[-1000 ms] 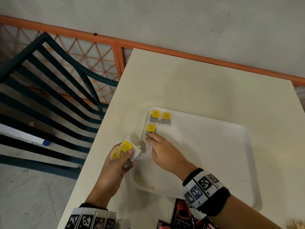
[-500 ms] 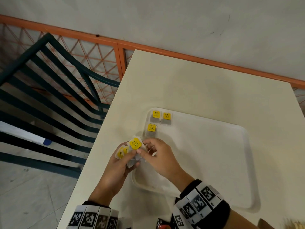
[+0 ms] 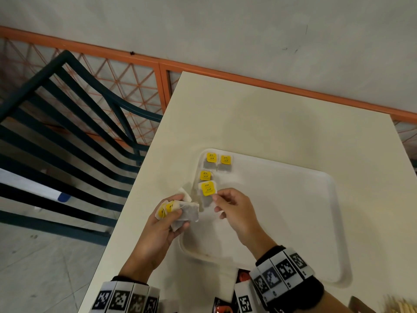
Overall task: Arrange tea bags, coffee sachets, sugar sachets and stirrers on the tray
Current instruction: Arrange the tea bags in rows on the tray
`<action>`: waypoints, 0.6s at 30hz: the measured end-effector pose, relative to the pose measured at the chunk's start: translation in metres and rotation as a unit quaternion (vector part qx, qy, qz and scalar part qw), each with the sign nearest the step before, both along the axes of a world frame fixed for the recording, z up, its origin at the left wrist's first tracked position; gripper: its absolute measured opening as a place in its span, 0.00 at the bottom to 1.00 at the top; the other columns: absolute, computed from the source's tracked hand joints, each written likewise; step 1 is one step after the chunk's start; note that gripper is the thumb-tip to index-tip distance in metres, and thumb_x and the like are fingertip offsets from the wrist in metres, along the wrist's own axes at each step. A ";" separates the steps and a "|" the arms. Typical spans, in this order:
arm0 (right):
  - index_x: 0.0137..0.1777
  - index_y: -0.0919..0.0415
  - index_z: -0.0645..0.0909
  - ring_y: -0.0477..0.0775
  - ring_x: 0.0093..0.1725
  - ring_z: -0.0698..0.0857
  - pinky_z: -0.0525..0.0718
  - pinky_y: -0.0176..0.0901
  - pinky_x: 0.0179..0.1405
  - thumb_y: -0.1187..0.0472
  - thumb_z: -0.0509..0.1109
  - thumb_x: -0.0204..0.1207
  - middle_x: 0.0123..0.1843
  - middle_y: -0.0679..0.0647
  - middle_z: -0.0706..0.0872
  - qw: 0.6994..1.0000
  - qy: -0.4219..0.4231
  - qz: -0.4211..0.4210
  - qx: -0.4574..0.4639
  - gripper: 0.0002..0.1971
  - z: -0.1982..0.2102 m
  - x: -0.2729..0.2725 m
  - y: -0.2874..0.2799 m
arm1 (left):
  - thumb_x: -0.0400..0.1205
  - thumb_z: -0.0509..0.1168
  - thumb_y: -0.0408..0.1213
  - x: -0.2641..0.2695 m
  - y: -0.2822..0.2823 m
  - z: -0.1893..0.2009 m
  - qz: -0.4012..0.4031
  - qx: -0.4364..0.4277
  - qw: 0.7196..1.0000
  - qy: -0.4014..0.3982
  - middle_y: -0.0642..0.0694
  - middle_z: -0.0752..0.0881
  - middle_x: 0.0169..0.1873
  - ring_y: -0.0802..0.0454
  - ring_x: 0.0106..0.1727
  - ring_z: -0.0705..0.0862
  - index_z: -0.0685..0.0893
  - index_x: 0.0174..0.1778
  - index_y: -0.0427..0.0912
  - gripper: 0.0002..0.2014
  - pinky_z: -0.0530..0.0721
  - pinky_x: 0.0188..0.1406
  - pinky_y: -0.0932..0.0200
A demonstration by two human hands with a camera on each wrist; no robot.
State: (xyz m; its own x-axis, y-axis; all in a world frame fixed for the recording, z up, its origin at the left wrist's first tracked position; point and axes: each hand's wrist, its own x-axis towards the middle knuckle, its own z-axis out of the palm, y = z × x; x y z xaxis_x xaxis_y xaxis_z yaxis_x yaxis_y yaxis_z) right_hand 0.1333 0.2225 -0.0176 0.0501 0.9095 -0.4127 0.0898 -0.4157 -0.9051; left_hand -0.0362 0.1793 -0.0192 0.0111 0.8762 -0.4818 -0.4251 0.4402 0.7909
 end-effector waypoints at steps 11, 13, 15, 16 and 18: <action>0.38 0.57 0.76 0.47 0.26 0.83 0.77 0.33 0.23 0.66 0.73 0.72 0.33 0.54 0.84 0.987 -0.130 -0.089 -0.014 0.08 -0.017 0.014 0.037 | 0.83 0.57 0.28 -0.003 0.001 0.001 0.009 -0.007 1.000 -0.010 0.44 0.84 0.54 0.48 0.56 0.84 0.80 0.61 0.45 0.14 0.88 0.45 0.60; 0.38 0.58 0.76 0.51 0.30 0.82 0.76 0.33 0.27 0.64 0.73 0.71 0.32 0.53 0.83 0.982 -0.175 -0.075 0.006 0.07 -0.019 0.010 0.039 | 0.82 0.58 0.29 -0.003 0.001 0.001 0.006 -0.007 1.000 -0.012 0.43 0.84 0.54 0.48 0.56 0.85 0.80 0.62 0.43 0.14 0.88 0.44 0.61; 0.39 0.60 0.76 0.50 0.31 0.80 0.74 0.30 0.28 0.64 0.73 0.71 0.29 0.50 0.80 0.977 -0.203 -0.061 0.024 0.06 -0.020 0.008 0.039 | 0.82 0.58 0.30 -0.002 0.001 0.001 0.001 -0.005 1.000 -0.008 0.42 0.84 0.55 0.47 0.56 0.85 0.79 0.64 0.42 0.15 0.88 0.44 0.61; 0.39 0.60 0.76 0.47 0.30 0.78 0.73 0.28 0.28 0.64 0.72 0.71 0.28 0.48 0.79 0.975 -0.211 -0.057 0.030 0.06 -0.021 0.007 0.038 | 0.82 0.58 0.30 -0.002 0.001 0.001 0.000 -0.004 1.000 -0.006 0.42 0.84 0.54 0.48 0.55 0.85 0.79 0.64 0.43 0.15 0.87 0.43 0.61; 0.39 0.61 0.76 0.42 0.29 0.76 0.73 0.24 0.26 0.65 0.72 0.72 0.27 0.46 0.77 0.972 -0.224 -0.051 0.041 0.06 -0.021 0.006 0.037 | 0.82 0.58 0.30 -0.002 0.000 0.000 0.000 -0.004 1.000 -0.004 0.43 0.85 0.53 0.49 0.53 0.86 0.79 0.63 0.44 0.14 0.87 0.43 0.61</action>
State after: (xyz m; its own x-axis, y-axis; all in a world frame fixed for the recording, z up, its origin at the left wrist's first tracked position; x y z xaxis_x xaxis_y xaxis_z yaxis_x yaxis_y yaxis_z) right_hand 0.1389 0.2593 -0.0389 0.2997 0.9191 -0.2557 0.4452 -0.3717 -0.8146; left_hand -0.0381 0.1796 -0.0188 0.0153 0.8724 -0.4885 -0.4309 0.4466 0.7841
